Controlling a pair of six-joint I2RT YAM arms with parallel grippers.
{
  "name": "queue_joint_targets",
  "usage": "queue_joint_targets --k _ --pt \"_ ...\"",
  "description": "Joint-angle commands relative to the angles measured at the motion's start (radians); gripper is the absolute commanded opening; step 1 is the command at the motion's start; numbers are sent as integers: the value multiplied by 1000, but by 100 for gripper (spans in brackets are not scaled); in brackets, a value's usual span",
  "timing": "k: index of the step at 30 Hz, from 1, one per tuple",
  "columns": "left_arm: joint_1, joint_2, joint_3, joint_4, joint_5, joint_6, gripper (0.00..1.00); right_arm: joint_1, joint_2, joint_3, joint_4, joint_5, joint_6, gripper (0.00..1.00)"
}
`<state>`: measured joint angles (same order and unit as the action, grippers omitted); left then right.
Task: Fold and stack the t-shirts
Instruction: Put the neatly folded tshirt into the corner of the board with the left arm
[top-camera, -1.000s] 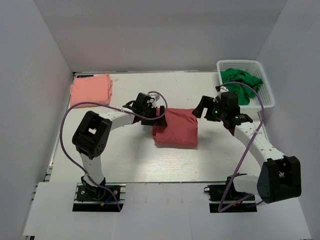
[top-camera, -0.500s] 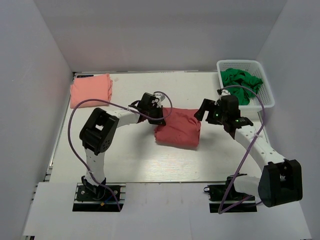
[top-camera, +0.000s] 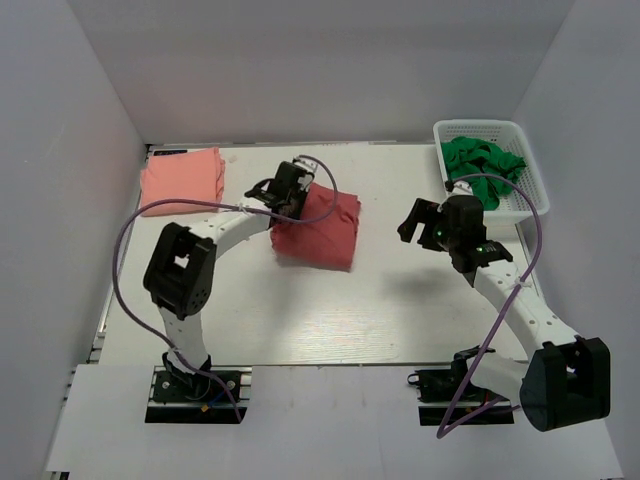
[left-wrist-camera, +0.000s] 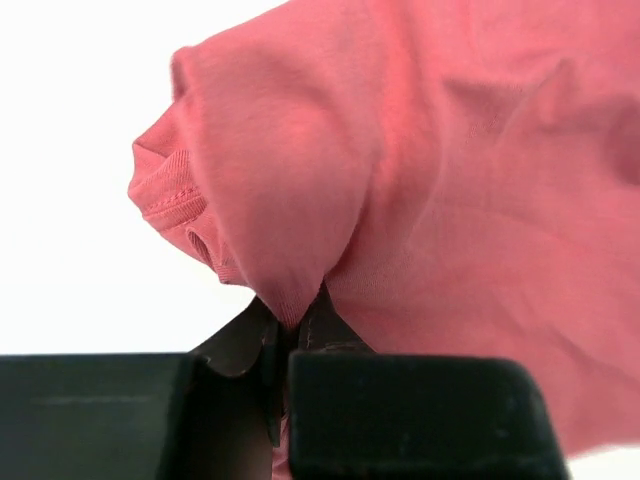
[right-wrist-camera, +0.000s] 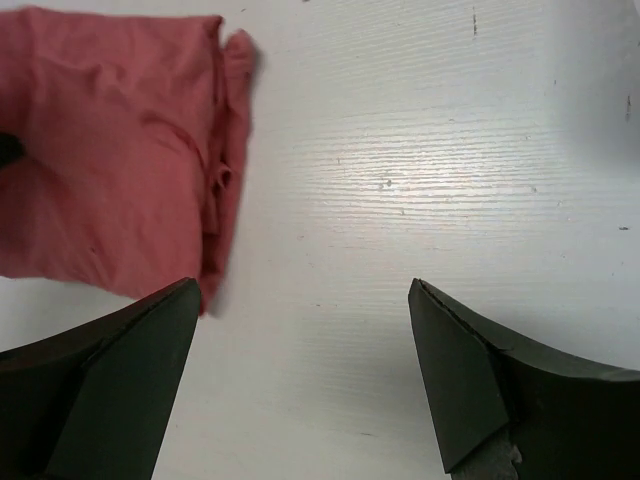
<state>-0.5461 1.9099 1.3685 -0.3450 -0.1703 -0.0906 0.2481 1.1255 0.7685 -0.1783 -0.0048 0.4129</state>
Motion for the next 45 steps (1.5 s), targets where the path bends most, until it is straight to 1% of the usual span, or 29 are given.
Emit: queue_joint_targets --k 1,7,10,13,15,18,20,23,24,33,34,36,39,41,45 --pt "40 -175 60 0 -207 181 0 -4 -1 -5 3 37 13 91" --pt "145 -268 69 46 -204 325 0 -1 33 38 -18 22 12 91" --pt "189 -293 90 55 -164 373 0 -3 48 72 -41 25 7 91" --pt "248 -293 116 81 -115 440 0 -4 56 89 -47 22 13 91" --pt "296 -293 161 93 -68 482 0 -3 63 100 -50 16 21 91" --pt "360 -241 237 75 -37 511 0 -4 72 121 -61 16 30 91" --pt "409 -203 267 75 -37 520 0 -4 80 133 -72 14 26 91" --pt "468 -203 277 113 -3 520 0 -1 100 150 -87 -21 20 91" --pt "480 -203 277 113 30 520 0 -1 105 153 -89 -21 20 91" --pt "589 -181 258 156 172 511 0 -1 161 210 -115 -43 15 91" --pt "589 -170 257 165 172 511 0 -1 165 219 -116 -40 9 91" --pt "618 -157 257 166 222 499 0 -1 168 225 -131 -24 0 91" --pt "627 -120 276 127 265 489 0 -3 180 247 -144 -1 -16 91" --pt "627 -120 305 114 288 467 0 -1 187 258 -144 -3 -17 91" --pt "649 -110 316 103 308 466 0 -1 200 258 -136 -24 -13 91"
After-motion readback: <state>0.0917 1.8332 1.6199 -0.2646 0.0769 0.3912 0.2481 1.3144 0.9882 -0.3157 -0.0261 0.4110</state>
